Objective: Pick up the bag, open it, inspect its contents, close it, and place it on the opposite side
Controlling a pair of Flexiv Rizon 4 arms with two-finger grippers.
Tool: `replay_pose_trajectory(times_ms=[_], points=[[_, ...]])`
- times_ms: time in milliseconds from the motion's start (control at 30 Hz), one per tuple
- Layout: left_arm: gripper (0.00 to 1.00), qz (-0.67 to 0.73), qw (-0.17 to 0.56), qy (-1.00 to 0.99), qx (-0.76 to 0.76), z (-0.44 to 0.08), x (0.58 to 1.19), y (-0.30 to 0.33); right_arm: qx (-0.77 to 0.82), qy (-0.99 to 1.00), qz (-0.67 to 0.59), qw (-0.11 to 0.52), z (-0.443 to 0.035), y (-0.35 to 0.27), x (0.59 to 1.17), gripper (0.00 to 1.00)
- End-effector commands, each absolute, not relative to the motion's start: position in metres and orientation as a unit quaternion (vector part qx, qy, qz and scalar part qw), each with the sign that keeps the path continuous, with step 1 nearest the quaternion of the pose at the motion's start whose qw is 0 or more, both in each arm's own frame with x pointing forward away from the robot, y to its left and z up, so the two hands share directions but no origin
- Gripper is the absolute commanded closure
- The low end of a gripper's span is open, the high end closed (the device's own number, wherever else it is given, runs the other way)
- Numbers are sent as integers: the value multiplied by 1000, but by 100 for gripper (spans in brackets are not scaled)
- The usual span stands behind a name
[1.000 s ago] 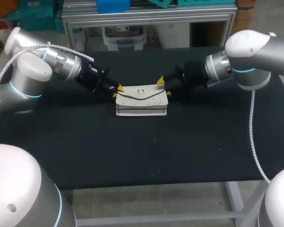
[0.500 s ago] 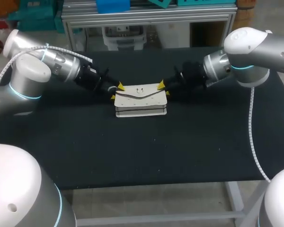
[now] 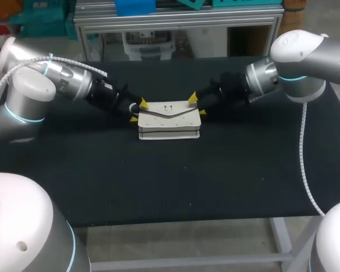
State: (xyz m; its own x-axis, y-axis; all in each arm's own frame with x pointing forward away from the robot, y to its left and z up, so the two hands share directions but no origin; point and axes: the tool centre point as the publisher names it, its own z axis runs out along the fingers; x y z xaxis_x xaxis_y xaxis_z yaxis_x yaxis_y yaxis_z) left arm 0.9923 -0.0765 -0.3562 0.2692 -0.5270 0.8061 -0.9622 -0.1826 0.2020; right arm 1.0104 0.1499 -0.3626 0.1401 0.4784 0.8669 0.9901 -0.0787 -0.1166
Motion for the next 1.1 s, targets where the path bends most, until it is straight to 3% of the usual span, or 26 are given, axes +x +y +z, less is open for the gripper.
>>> replay_pose_trajectory(times_ms=[33, 100, 133, 167, 200, 233, 267, 333, 567, 600, 667, 700, 733, 1000, 1033, 1067, 1100], points=[[40, 289, 378, -524, 706, -365, 1001, -83, -648, -566, -333, 386, -365, 157, 1012, 53], [46, 288, 385, -521, 705, -367, 1004, -87, -646, -567, -331, 389, -367, 159, 1012, 53], [54, 289, 389, -519, 704, -368, 1005, -88, -645, -567, -330, 390, -368, 160, 1012, 53], [66, 292, 385, -516, 707, -368, 1006, -89, -644, -568, -329, 392, -368, 162, 1012, 53], [89, 293, 385, -514, 709, -368, 1007, -90, -644, -569, -328, 393, -369, 163, 1012, 53], [100, 293, 386, -512, 709, -369, 1009, -91, -643, -570, -327, 393, -369, 164, 1012, 54], [100, 294, 383, -508, 713, -369, 1010, -92, -643, -571, -326, 393, -369, 165, 1012, 57], [100, 293, 389, -507, 711, -369, 1011, -93, -641, -575, -323, 393, -368, 167, 1013, 100], [100, 298, 396, -501, 709, -371, 1010, -92, -638, -578, -322, 393, -371, 171, 1015, 100], [72, 300, 395, -497, 712, -371, 1009, -90, -638, -578, -322, 394, -372, 171, 1015, 100], [33, 305, 398, -491, 712, -371, 1008, -86, -640, -574, -324, 394, -374, 170, 1014, 100], [16, 308, 398, -488, 713, -370, 1007, -84, -642, -569, -327, 396, -375, 169, 1013, 100], [13, 310, 399, -485, 714, -370, 1007, -82, -643, -567, -329, 397, -376, 168, 1013, 100], [18, 307, 401, -471, 723, -376, 1008, -79, -646, -560, -329, 401, -385, 167, 1011, 99], [24, 307, 398, -471, 726, -377, 1007, -79, -647, -559, -328, 401, -385, 166, 1011, 94], [45, 305, 396, -470, 727, -378, 1008, -79, -648, -559, -327, 401, -385, 165, 1010, 92], [55, 304, 395, -468, 729, -378, 1008, -79, -648, -559, -327, 401, -385, 165, 1010, 92]])
